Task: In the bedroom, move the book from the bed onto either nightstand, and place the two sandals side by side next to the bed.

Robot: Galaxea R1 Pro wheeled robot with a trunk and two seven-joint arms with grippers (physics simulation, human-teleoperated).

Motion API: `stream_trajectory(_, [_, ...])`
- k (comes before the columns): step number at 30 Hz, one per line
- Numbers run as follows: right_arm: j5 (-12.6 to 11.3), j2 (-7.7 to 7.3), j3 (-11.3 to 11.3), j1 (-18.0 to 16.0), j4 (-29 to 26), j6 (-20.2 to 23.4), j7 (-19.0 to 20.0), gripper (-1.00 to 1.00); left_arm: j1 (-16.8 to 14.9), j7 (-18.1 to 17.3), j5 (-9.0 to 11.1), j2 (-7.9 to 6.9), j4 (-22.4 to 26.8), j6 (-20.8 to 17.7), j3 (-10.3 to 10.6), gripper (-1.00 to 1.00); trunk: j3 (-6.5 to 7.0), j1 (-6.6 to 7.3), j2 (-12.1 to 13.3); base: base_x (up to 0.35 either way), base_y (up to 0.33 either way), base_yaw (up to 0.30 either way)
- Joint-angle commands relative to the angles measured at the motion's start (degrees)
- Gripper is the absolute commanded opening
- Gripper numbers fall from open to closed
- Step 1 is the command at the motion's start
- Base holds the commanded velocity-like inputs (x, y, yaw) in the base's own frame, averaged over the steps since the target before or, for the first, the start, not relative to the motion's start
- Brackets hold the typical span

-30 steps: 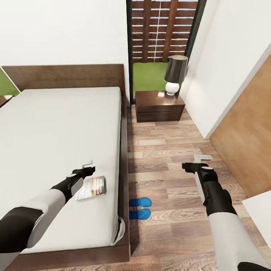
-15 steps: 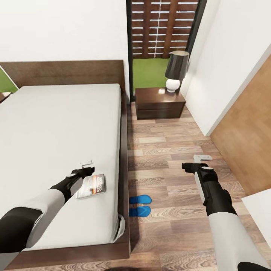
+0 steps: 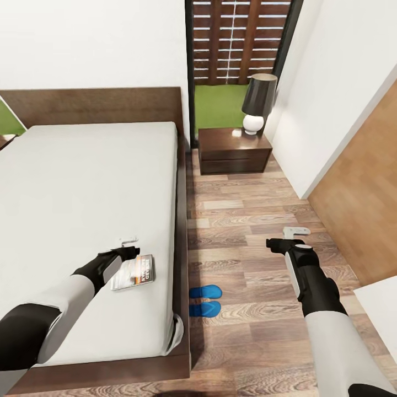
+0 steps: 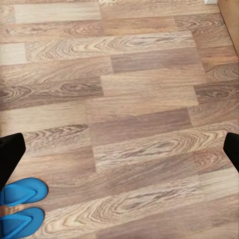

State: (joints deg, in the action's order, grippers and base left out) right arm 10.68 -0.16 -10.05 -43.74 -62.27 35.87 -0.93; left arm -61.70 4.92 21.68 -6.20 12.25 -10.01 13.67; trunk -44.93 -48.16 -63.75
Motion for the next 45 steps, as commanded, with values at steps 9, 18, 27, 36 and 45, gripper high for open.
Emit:
stream_trajectory(9, [0.1,0.05,0.0,-0.03,-0.21,0.08,0.34,1.0,0.0,0.68,0.56,-1.51,3.14,-4.54,0.47,1.0,-0.54,0.0,-0.03,0.0,0.0,0.0])
stream_trajectory(18, [0.2,0.07,0.03,-0.03,-0.23,0.08,0.31,1.0,0.0,0.62,0.6,-2.8,3.24,-4.62,0.57,1.0,-1.33,0.0,-0.03,0.0,0.0,0.0])
stream_trajectory(27, [0.13,0.08,0.03,-0.03,-0.54,0.08,0.32,1.0,0.0,0.37,0.56,-2.95,3.31,-4.56,0.73,1.0,-2.12,0.0,-0.03,0.0,0.0,0.0])
stream_trajectory(36, [0.13,0.08,0.03,-0.03,-0.57,0.13,0.31,1.0,0.0,0.26,0.56,-2.94,3.35,-4.52,0.74,1.0,-2.6,0.0,-0.03,0.0,0.0,0.0])
stream_trajectory(45, [0.19,0.08,0.03,-0.03,-0.59,0.15,0.31,1.0,0.0,0.21,0.55,-3.01,4.12,-4.53,0.57,1.0,-3.53,-1.1,-2.03,0.0,0.0,0.0])
